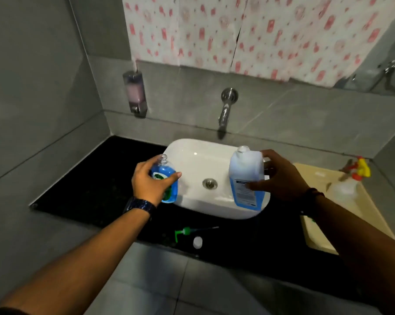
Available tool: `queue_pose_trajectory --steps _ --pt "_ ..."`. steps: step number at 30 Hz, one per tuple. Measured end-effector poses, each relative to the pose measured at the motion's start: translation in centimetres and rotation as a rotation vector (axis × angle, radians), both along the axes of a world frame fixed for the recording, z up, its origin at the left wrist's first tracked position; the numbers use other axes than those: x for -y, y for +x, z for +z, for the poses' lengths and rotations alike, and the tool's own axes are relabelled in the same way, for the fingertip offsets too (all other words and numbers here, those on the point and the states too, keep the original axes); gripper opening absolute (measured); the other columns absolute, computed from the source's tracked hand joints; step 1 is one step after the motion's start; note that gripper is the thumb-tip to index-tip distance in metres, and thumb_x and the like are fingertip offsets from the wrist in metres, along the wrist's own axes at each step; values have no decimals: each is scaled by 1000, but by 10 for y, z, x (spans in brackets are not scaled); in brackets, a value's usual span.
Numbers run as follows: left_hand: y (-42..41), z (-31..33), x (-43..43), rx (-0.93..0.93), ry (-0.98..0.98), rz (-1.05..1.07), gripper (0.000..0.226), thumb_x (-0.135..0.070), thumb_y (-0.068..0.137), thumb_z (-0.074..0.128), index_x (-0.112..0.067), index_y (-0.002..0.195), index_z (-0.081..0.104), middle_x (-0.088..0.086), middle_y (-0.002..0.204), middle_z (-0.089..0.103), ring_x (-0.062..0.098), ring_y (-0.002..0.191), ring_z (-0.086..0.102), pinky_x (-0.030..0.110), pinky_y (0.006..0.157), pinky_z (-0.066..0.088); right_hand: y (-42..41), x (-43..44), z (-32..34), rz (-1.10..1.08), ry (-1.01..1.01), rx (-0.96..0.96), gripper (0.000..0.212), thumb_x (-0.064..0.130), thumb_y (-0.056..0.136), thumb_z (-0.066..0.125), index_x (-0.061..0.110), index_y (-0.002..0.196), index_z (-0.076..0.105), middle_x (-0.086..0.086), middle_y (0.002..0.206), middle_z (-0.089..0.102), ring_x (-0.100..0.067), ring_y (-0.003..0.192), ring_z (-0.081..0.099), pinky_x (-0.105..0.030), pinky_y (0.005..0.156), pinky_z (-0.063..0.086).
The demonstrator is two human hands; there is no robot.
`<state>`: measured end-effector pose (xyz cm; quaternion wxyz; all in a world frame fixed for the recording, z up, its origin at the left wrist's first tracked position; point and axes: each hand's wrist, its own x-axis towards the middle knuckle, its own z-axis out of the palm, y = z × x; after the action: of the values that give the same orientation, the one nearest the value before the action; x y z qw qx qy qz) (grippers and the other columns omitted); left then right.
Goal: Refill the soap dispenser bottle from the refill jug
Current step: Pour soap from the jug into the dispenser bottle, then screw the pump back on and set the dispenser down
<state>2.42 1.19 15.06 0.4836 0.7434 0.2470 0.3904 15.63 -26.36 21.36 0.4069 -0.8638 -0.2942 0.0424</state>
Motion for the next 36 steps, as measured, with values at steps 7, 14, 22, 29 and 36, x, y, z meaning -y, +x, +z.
queue_pose_trajectory --steps 7,14,22,29,36 --pt "-31 -98 -26 -164 -53 85 58 -24 52 90 -33 100 60 -1 107 51 12 90 57 13 77 43 -13 10 -115 37 -36 -202 76 26 54 89 32 118 47 3 104 66 -11 97 63 -32 78 55" --pt "-28 -160 -36 -250 2 97 58 -25 53 89 -22 104 62 5 107 53 14 90 56 18 77 44 -24 24 -194 0 -34 -235 74 23 56 88 50 111 45 26 102 57 22 93 49 1 69 40" --pt "-15 -198 -43 -186 65 117 58 -23 54 89 -16 105 60 8 106 51 14 93 54 3 79 39 -12 33 -228 36 204 -282 71 -4 64 77 30 119 47 14 118 56 5 109 56 -12 83 46" --pt "-20 -204 -39 -203 97 71 65 -23 54 89 -10 110 58 12 112 53 19 100 55 10 85 42 -20 33 -229 -85 115 -204 75 17 62 84 35 120 40 23 113 52 13 104 52 -5 77 44" --pt "-25 -205 -30 -201 -2 82 81 -26 50 90 -11 120 53 9 117 54 14 105 52 5 88 38 -28 9 -202 -333 -8 523 62 57 70 61 7 104 51 -12 108 48 -33 103 46 -39 83 37"
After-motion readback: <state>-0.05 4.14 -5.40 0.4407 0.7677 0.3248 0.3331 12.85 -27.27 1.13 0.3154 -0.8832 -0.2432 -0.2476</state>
